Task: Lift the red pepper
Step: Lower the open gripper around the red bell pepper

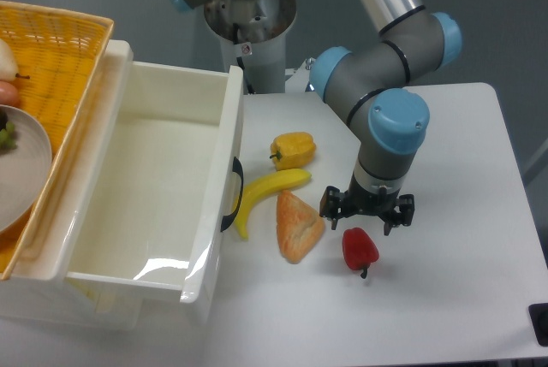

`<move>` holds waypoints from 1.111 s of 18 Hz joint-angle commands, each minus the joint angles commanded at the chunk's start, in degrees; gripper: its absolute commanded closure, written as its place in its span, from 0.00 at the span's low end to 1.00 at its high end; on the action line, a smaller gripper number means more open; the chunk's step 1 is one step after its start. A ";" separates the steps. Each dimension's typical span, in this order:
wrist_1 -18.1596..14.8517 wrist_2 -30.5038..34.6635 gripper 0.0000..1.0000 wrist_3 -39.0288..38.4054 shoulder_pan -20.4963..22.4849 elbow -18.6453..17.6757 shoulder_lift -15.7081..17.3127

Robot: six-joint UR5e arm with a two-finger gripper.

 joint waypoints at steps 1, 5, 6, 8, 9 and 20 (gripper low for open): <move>0.09 0.18 0.00 -0.09 0.00 0.17 -0.53; 1.14 1.23 0.00 -0.44 0.00 0.26 -1.93; 1.14 1.23 0.00 -0.87 0.00 0.53 -2.37; 1.14 1.23 0.00 -2.02 0.00 1.31 -3.51; 1.14 1.23 0.00 -2.20 0.00 1.49 -3.87; 1.23 1.15 0.00 -5.70 0.00 2.72 -7.03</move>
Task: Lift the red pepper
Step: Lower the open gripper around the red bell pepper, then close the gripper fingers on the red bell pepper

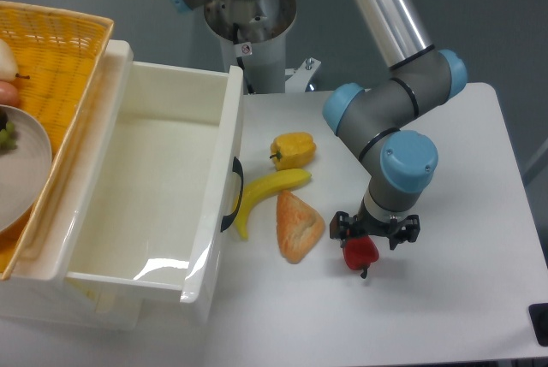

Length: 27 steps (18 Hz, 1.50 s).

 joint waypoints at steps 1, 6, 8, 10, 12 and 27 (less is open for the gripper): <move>0.00 0.00 0.00 -0.70 0.00 0.18 -0.26; 0.09 -0.09 0.00 -1.15 0.00 0.27 -0.71; 0.09 -0.09 0.00 -1.15 0.00 0.27 -1.06; 0.09 -0.09 0.00 -1.15 0.00 0.35 -1.06; 0.09 -0.18 0.00 -1.06 0.00 0.35 -1.15; 0.09 -0.44 0.00 -0.89 0.00 0.62 -1.85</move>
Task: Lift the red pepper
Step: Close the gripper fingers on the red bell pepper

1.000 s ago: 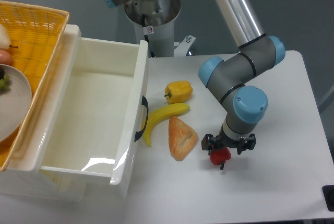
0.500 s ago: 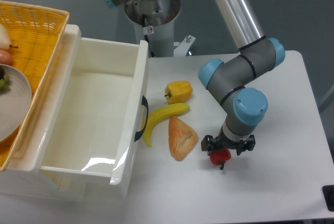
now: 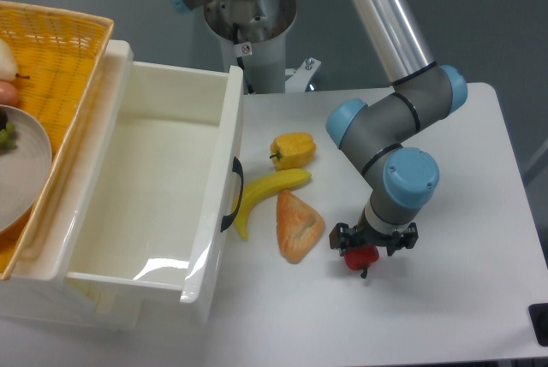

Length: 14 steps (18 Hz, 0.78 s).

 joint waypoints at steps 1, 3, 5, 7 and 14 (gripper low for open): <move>0.00 -0.09 0.00 0.09 0.00 0.00 0.00; 0.00 -0.09 0.03 0.18 -0.09 0.00 -0.17; 0.00 -0.79 0.04 0.18 -0.17 0.35 -0.44; 0.00 -0.79 0.06 0.18 -0.26 0.35 -0.44; 0.00 -0.97 0.30 0.17 -0.26 0.35 -0.44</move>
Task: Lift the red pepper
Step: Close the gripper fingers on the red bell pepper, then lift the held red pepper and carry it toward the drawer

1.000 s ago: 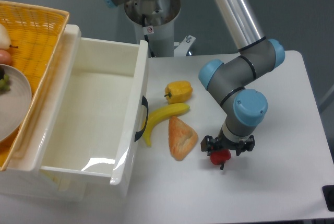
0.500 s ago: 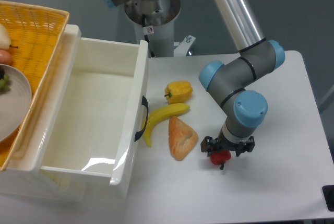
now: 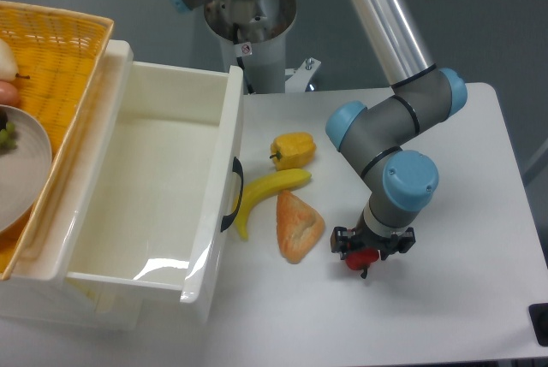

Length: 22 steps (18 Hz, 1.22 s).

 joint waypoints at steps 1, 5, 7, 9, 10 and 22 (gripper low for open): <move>0.00 0.00 0.31 0.09 0.00 0.00 0.00; 0.00 0.00 0.43 0.00 0.00 0.00 0.00; 0.00 0.00 0.45 0.17 0.00 0.00 0.09; -0.09 0.00 0.45 0.44 0.00 0.79 0.26; -0.09 0.00 0.45 0.53 0.00 1.05 0.52; -0.62 0.35 0.45 23.81 -1.93 0.35 5.88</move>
